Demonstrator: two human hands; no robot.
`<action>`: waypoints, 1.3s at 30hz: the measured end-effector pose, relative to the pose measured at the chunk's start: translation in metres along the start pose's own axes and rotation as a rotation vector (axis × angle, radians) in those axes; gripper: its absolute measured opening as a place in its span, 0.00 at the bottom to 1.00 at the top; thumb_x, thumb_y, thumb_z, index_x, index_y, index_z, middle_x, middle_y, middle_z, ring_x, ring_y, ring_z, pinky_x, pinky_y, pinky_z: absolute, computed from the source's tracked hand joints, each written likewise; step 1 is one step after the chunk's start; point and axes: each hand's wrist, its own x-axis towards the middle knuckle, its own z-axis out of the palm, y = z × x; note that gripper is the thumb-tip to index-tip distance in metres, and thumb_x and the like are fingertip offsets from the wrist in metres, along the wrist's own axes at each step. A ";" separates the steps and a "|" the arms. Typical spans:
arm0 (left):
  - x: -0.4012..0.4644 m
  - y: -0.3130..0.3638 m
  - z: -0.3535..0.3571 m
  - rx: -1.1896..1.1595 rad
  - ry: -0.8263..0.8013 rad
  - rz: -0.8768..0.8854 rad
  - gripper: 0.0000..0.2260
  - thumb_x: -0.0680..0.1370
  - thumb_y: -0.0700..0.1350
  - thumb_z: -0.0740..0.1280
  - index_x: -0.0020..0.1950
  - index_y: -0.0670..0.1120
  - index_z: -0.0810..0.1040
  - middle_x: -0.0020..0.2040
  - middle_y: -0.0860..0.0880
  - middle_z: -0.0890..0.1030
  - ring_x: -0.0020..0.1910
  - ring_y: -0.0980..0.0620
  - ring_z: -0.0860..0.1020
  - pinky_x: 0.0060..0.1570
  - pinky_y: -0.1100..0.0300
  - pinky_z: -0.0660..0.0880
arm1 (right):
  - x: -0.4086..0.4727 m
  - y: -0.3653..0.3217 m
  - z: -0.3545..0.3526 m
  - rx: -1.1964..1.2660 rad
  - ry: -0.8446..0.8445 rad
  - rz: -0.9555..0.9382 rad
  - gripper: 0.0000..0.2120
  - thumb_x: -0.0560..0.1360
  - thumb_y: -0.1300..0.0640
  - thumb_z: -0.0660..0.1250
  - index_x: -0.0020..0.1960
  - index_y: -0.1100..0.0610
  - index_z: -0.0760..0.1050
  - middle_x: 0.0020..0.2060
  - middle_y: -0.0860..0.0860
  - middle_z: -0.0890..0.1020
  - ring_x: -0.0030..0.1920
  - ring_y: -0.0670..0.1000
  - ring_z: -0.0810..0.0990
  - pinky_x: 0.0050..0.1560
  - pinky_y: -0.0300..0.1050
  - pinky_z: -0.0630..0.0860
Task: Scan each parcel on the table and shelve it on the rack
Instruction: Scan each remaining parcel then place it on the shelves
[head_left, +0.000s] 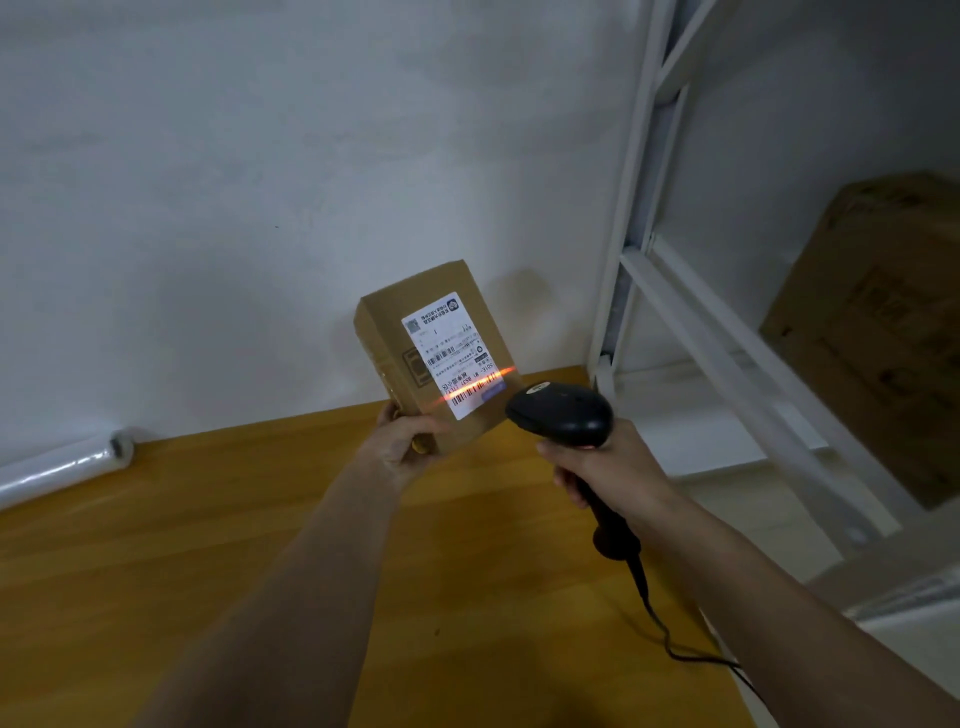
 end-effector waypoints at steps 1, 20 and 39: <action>-0.002 0.000 0.000 -0.001 0.000 0.007 0.37 0.67 0.23 0.68 0.72 0.48 0.68 0.63 0.44 0.76 0.56 0.44 0.74 0.40 0.46 0.77 | -0.003 0.000 0.000 -0.002 -0.001 -0.005 0.05 0.75 0.58 0.71 0.41 0.58 0.79 0.25 0.50 0.79 0.24 0.46 0.75 0.28 0.39 0.73; -0.075 -0.030 -0.009 1.219 -0.053 -0.375 0.18 0.71 0.46 0.76 0.56 0.44 0.75 0.56 0.43 0.73 0.55 0.41 0.75 0.58 0.43 0.73 | -0.091 0.017 -0.033 0.021 -0.133 0.024 0.09 0.73 0.57 0.74 0.50 0.60 0.80 0.32 0.55 0.84 0.24 0.48 0.75 0.27 0.40 0.72; -0.257 -0.227 0.232 1.230 -0.802 -0.241 0.33 0.62 0.44 0.78 0.65 0.54 0.74 0.64 0.44 0.73 0.65 0.43 0.71 0.61 0.47 0.73 | -0.352 0.133 -0.250 0.250 0.612 0.042 0.05 0.69 0.57 0.76 0.44 0.55 0.82 0.35 0.50 0.85 0.37 0.46 0.83 0.33 0.36 0.77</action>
